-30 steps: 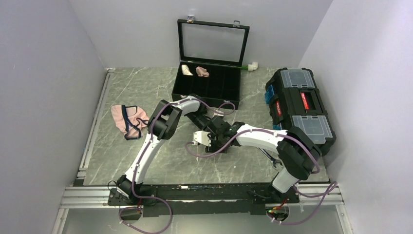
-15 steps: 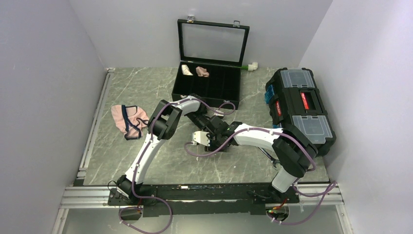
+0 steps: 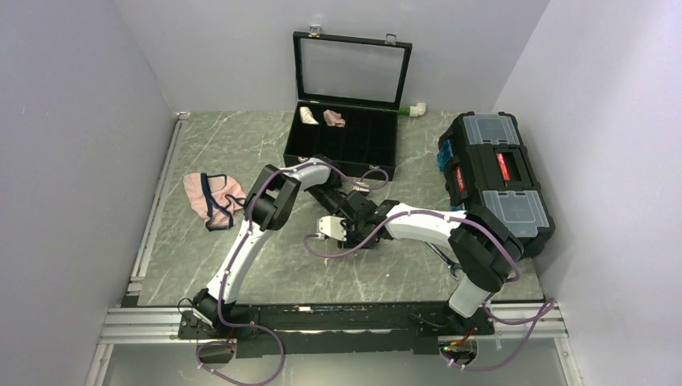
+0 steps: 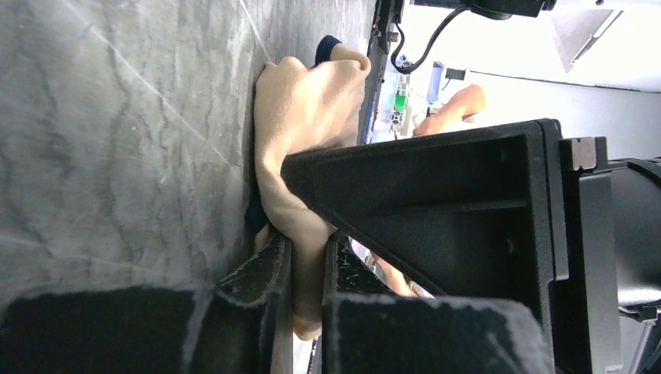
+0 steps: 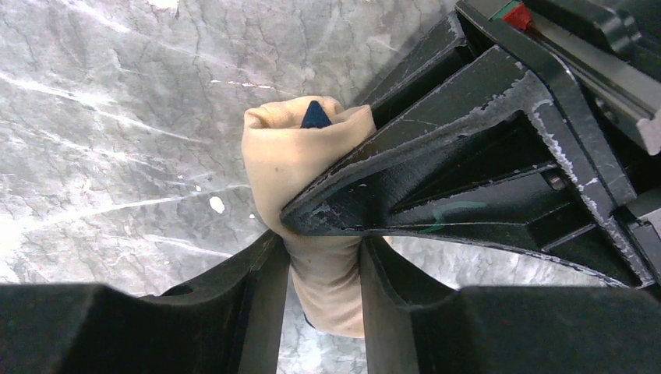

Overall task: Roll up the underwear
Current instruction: Roll the underwear to the center of the board, then pick up the underwear from the center of the board.

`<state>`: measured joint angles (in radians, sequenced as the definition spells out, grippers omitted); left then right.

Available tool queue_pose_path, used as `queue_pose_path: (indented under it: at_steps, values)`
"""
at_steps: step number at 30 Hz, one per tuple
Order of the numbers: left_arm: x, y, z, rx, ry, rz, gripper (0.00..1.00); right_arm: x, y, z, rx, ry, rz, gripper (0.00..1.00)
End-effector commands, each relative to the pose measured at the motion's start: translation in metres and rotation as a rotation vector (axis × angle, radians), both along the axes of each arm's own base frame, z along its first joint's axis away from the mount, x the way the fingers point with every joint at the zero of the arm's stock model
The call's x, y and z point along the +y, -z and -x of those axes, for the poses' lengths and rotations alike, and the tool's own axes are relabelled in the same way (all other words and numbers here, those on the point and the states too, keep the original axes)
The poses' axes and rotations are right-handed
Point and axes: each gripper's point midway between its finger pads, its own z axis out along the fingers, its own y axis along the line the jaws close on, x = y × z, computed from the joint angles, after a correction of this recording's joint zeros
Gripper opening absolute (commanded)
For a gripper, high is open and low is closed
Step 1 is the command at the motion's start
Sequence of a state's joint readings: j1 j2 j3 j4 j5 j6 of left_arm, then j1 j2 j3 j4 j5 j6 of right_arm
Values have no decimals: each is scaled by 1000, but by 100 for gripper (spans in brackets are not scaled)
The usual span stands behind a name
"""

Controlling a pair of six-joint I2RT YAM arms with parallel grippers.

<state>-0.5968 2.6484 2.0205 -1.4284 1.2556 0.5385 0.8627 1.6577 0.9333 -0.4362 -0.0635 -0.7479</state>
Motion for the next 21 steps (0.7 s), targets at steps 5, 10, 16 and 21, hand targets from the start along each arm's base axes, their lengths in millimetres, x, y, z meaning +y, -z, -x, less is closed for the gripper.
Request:
queue_pose_path:
  at_steps: [5, 10, 16, 21]
  values:
    - [35, 50, 4, -168, 106, -117, 33, -20, 27, 55, 291, 28, 64, 0]
    - [39, 38, -6, -219, 73, -106, 43, -21, 17, 56, 336, 69, 26, 0]
    - [48, 36, -17, -262, 45, -129, 49, -26, 14, 54, 331, 97, 30, 0]
    - [55, 39, -21, -264, 22, -148, 51, -32, 17, 58, 343, 107, 53, 0]
